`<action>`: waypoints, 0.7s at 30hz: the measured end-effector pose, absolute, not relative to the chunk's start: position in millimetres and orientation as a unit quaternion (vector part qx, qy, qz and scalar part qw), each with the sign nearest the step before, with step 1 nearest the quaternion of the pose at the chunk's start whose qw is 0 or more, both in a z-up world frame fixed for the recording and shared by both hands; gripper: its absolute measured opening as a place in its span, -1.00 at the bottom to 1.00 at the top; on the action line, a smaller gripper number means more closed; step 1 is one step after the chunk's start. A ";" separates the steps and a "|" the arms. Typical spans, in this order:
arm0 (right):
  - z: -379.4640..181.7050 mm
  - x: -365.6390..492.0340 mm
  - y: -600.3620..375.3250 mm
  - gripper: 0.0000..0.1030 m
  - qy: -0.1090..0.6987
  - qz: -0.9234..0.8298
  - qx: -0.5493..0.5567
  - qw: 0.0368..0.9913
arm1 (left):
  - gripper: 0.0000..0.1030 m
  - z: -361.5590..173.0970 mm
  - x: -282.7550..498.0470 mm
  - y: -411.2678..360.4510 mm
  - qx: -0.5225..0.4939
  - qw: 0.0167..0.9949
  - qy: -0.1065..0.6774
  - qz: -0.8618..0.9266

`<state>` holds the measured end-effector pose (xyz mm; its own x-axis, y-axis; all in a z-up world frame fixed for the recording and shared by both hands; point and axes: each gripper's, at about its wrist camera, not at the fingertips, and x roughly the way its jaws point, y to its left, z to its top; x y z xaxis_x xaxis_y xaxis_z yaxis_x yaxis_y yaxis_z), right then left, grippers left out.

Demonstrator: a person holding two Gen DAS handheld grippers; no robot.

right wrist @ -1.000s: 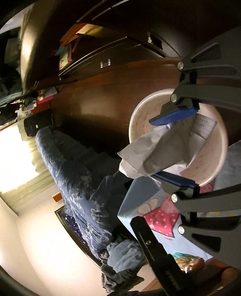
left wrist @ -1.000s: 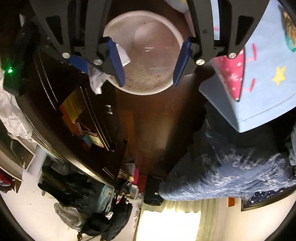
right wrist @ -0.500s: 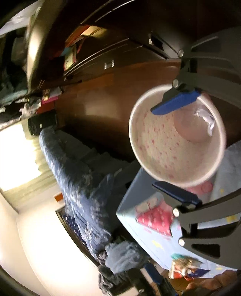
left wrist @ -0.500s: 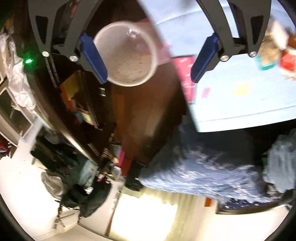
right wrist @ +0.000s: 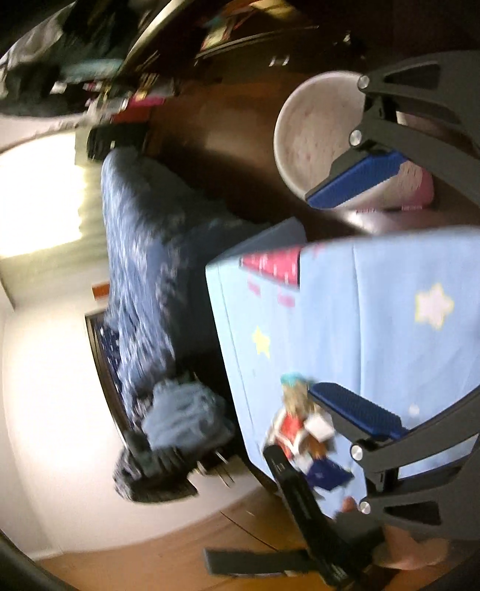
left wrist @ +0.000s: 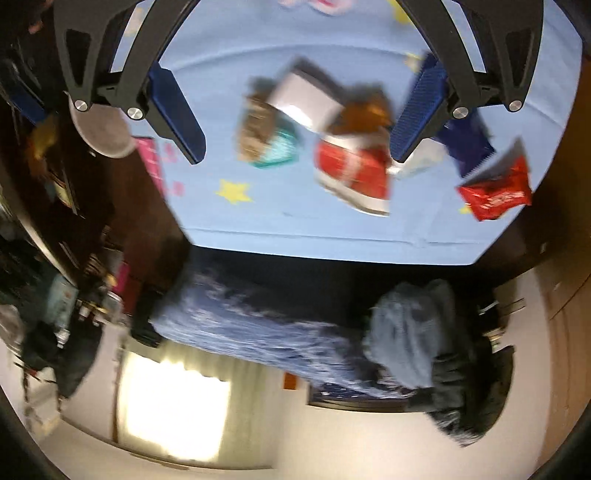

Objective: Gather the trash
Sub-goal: 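Grasp the red-white paper cup with the left tool while the right tool grasps brown paper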

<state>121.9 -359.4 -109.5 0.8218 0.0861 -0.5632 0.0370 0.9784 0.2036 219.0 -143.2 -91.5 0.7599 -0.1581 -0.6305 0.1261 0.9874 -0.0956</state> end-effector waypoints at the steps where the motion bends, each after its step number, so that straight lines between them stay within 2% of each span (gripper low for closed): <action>1: -109.6 127.4 -349.7 0.89 0.303 0.016 0.094 0.948 | 0.92 -95.0 227.2 -136.6 -0.024 0.937 0.341 -0.066; 8: -119.6 162.1 -303.1 0.89 0.329 0.036 0.055 0.942 | 0.92 -129.4 288.6 -110.3 -0.067 0.914 0.394 -0.070; 10: -123.5 170.1 -295.4 0.89 0.335 0.037 0.050 0.940 | 0.78 -131.6 291.1 -108.3 -0.068 0.915 0.390 -0.072; 13: -128.7 178.6 -293.0 0.89 0.344 0.038 0.046 0.937 | 0.36 -133.5 295.0 -111.2 -0.050 0.917 0.388 -0.074; 14: -130.9 182.8 -290.4 0.89 0.347 0.037 0.044 0.936 | 0.12 -134.5 296.4 -113.1 -0.045 0.917 0.390 -0.077; 15: -132.1 186.2 -288.3 0.89 0.350 0.036 0.042 0.935 | 0.01 -135.9 297.5 -115.0 -0.038 0.916 0.393 -0.078; 17: -136.6 194.1 -283.1 0.88 0.357 0.039 0.039 0.932 | -0.48 -139.0 297.3 -116.0 -0.030 0.913 0.398 -0.082; 20: -144.1 204.4 -274.8 0.86 0.367 0.043 0.035 0.929 | -0.71 -136.8 293.2 -112.9 -0.046 0.913 0.391 -0.107; 21: -145.5 207.2 -272.8 0.86 0.368 0.044 0.035 0.928 | -0.73 -135.4 290.9 -111.7 -0.045 0.915 0.386 -0.108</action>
